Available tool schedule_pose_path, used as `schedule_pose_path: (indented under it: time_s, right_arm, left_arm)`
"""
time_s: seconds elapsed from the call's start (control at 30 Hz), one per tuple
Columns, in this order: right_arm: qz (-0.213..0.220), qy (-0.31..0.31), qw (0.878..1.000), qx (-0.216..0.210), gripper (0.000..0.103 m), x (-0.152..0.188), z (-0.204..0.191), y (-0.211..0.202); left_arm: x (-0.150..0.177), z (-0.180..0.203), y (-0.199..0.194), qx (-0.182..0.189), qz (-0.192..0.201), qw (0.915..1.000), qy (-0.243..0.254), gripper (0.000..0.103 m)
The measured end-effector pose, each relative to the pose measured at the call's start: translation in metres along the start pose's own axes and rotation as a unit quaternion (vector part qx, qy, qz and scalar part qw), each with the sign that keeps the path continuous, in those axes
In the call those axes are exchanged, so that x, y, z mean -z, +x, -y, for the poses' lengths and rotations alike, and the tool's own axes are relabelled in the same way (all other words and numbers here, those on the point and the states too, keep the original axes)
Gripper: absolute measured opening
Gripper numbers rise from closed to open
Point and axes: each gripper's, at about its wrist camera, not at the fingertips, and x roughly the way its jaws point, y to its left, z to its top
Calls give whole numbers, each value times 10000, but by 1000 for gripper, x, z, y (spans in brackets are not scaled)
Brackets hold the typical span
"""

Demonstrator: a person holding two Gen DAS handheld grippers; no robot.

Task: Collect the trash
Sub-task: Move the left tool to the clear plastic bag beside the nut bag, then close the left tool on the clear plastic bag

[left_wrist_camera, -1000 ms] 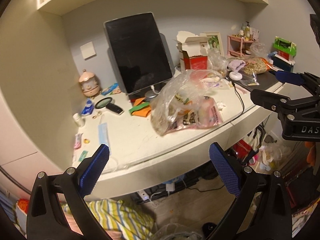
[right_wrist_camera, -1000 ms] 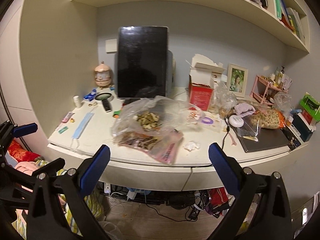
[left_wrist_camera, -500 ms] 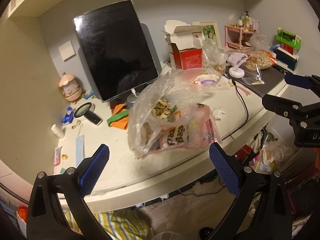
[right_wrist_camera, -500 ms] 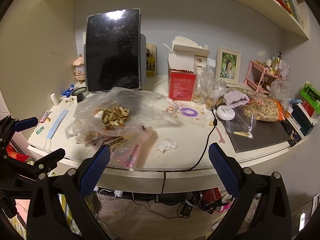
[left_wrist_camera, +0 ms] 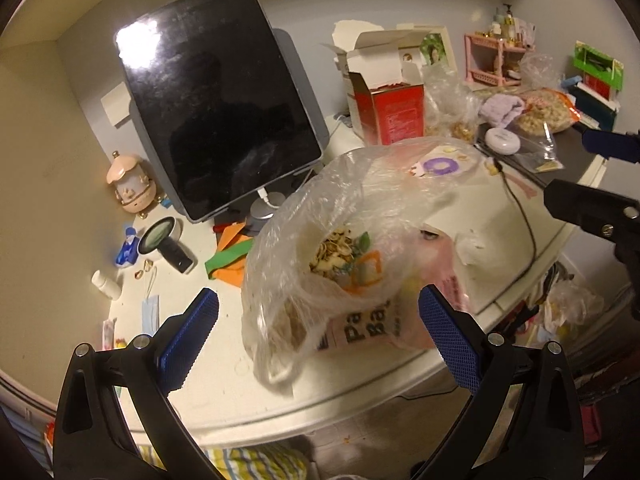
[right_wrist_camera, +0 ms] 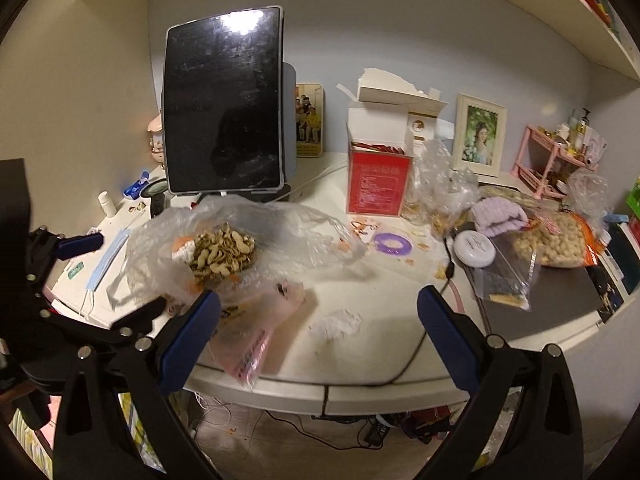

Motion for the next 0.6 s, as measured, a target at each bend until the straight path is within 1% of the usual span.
schedule_pose_path:
  time_s: [0.1, 0.17, 0.3, 0.6]
  right_arm:
    - [-15, -60, 9999, -80, 96, -10, -3, 13]
    - [-18, -92, 9999, -107, 96, -13, -6, 19]
    - [-29, -122, 9997, -196, 96, -23, -11, 35]
    - [-140, -133, 9995, -264, 96, -29, -16, 60]
  left_arm:
    - [-5, -2, 16, 33, -36, 10000, 60, 97]
    - [-8, -2, 29, 75, -126, 9998, 121, 97]
    - [-7, -1, 47, 77, -234, 9994, 234, 97]
    - [-11, -4, 79, 141, -334, 9992, 144, 97]
